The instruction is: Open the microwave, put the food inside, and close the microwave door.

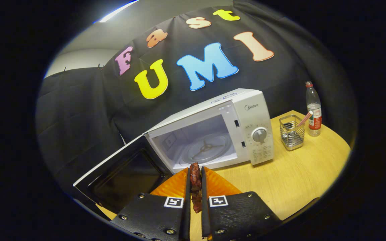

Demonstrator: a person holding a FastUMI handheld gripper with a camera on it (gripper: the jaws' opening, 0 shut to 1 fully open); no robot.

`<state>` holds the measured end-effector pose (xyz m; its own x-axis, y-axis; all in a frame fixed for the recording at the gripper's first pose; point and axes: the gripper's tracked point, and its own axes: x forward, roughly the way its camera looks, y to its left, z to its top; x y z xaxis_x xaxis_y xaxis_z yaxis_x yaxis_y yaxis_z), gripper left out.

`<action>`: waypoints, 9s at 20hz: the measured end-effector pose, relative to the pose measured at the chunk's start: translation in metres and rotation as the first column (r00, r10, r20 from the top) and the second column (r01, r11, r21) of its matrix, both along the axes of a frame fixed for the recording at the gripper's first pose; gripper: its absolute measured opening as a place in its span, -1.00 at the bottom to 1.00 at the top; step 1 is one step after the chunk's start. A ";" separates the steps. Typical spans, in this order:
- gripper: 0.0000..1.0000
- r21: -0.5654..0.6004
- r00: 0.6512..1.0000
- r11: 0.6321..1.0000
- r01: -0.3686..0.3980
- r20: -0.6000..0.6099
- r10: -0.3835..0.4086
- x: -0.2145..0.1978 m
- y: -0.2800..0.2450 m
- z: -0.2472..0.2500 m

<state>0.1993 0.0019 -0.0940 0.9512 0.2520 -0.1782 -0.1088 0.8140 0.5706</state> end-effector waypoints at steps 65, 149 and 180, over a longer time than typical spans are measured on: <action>0.34 -0.097 0.873 0.869 0.486 0.008 -0.487 0.228 0.014 -0.069; -0.98 -0.456 0.976 0.868 0.196 0.175 -0.129 -0.049 0.033 0.016; -0.95 -0.432 0.947 0.847 0.311 0.070 -0.313 0.081 -0.039 -0.020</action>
<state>0.2803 -0.0373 -0.1144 0.9660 -0.1607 -0.2028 0.1935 0.9689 0.1539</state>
